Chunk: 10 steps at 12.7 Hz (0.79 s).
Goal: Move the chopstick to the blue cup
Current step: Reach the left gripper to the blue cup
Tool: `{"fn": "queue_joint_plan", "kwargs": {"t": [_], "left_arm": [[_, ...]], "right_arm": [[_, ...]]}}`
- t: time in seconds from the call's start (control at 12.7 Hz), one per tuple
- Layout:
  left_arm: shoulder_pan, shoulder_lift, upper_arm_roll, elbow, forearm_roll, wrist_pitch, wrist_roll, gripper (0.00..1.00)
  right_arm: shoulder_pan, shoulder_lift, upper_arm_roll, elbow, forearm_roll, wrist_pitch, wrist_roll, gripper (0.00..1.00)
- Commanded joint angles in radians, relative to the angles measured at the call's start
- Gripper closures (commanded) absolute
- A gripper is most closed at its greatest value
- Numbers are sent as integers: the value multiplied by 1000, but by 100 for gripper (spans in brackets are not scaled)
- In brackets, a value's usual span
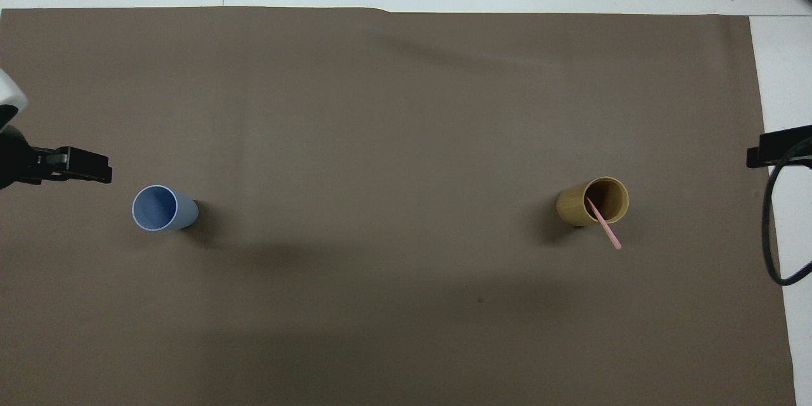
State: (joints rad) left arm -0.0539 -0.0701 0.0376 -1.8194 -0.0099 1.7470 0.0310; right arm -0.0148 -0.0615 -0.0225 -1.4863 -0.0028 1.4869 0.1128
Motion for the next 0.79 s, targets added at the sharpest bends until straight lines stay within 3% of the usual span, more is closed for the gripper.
{"fn": "queue_joint_plan", "kwargs": {"t": [0.0, 0.31, 0.71], "left_arm": [[34, -42, -2, -170, 10, 158, 65, 0], [37, -22, -2, -323, 10, 339, 157, 0], [65, 15, -2, -399, 10, 420, 276, 0]], "right_arm": [[-8, -9, 1, -2, 23, -16, -16, 0], [-8, -9, 1, -2, 23, -16, -15, 0], [-8, -9, 1, -2, 23, -16, -15, 0]]}}
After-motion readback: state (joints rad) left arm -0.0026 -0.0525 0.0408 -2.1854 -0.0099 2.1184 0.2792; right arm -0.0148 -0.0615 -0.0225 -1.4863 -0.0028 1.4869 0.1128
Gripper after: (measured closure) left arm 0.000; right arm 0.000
